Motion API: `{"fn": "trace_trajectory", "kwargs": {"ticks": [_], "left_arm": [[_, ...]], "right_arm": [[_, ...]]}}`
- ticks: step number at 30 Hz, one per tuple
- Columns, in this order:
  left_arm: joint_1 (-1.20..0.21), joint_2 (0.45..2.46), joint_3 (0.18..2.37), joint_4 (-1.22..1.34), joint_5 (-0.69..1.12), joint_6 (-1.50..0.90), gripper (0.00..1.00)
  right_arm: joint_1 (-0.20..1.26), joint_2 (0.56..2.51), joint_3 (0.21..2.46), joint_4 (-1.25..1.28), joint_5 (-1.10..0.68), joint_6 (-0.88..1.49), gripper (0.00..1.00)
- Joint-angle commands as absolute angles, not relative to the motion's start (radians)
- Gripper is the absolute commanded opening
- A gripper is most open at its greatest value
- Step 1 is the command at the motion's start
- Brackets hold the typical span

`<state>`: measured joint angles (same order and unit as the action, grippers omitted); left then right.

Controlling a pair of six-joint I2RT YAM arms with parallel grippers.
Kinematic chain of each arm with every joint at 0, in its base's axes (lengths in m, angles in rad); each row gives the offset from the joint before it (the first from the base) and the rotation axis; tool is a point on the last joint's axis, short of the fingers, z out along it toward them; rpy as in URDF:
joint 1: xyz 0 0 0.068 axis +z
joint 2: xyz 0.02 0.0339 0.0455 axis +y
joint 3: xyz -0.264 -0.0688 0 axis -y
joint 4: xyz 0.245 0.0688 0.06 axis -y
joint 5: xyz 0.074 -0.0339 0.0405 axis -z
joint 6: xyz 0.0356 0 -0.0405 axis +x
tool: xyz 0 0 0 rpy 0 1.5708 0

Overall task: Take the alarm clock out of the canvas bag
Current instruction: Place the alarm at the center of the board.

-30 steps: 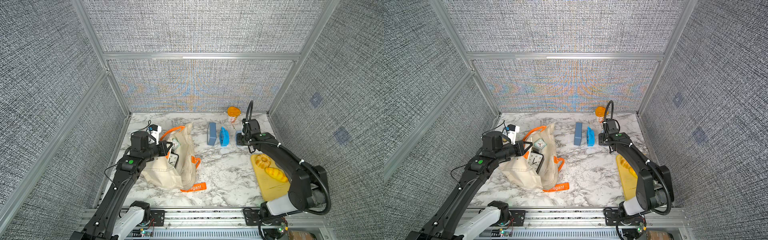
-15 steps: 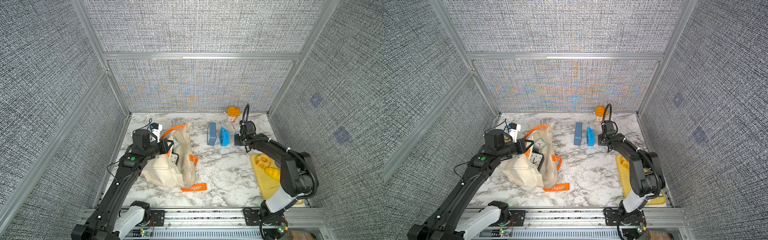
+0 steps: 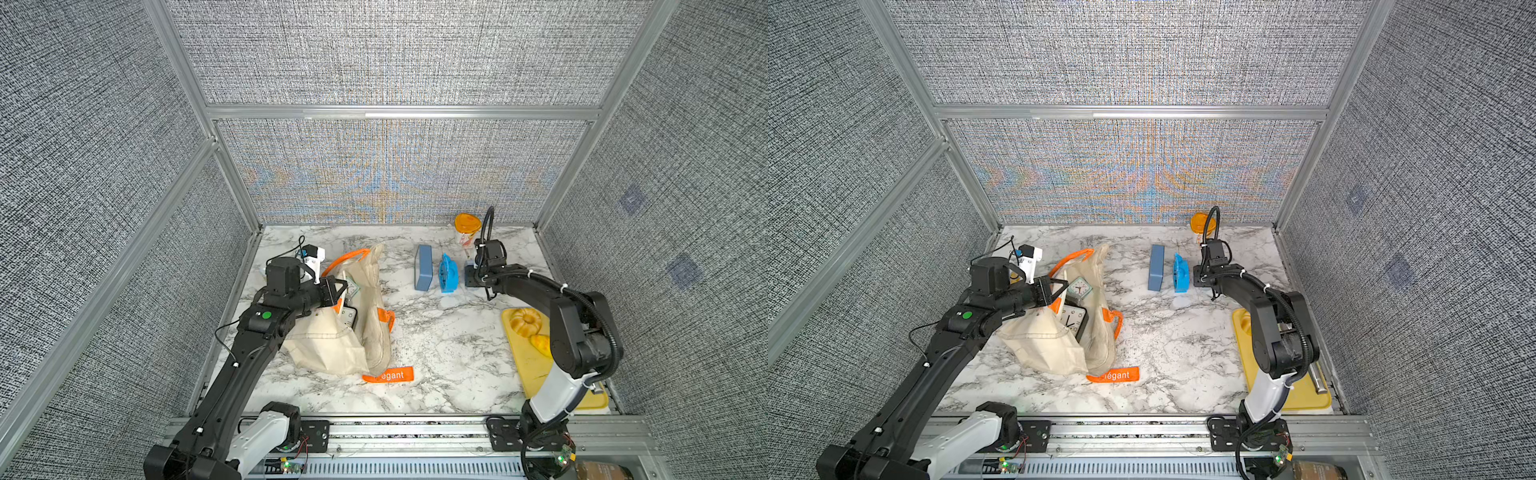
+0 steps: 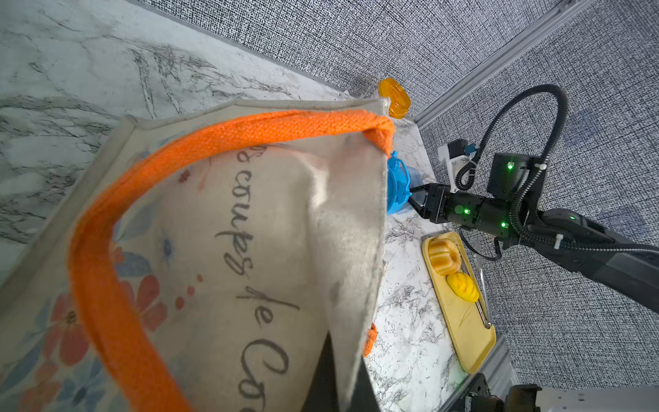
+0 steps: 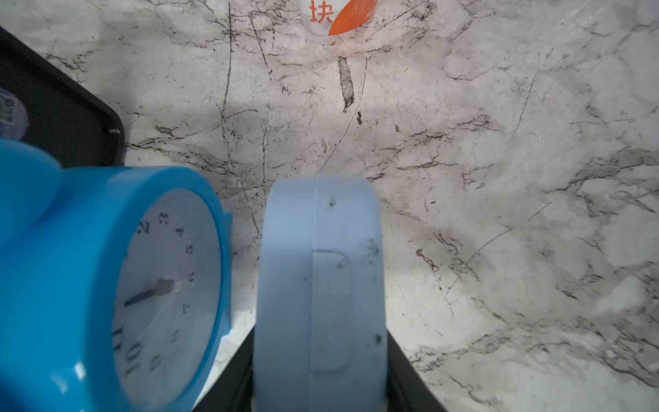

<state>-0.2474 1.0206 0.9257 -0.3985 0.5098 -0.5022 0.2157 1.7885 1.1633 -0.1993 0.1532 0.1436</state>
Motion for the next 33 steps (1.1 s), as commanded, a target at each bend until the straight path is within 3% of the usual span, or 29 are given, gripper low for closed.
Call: {"fn": "trace_trajectory", "kwargs": {"ticks": [1, 5, 13, 23, 33], "left_arm": [[-0.249, 1.023, 0.937, -0.362, 0.524, -0.497, 0.01], [-0.249, 1.025, 0.942, -0.364, 0.523, -0.496, 0.01], [-0.249, 1.020, 0.943, -0.367, 0.526, -0.493, 0.01], [-0.249, 1.008, 0.943, -0.376, 0.519, -0.491, 0.01], [-0.256, 0.992, 0.940, -0.406, 0.548, -0.418, 0.01]], "right_arm": [[0.216, 1.797, 1.173, -0.186, 0.144, 0.138, 0.47], [0.216, 1.798, 1.174, -0.194, 0.142, 0.142, 0.50], [0.217, 1.770, 1.167, -0.203, 0.150, 0.145, 0.69], [0.219, 1.740, 1.206, -0.233, 0.147, 0.139, 0.72], [0.258, 1.482, 1.311, -0.356, 0.095, 0.215, 0.75]]}}
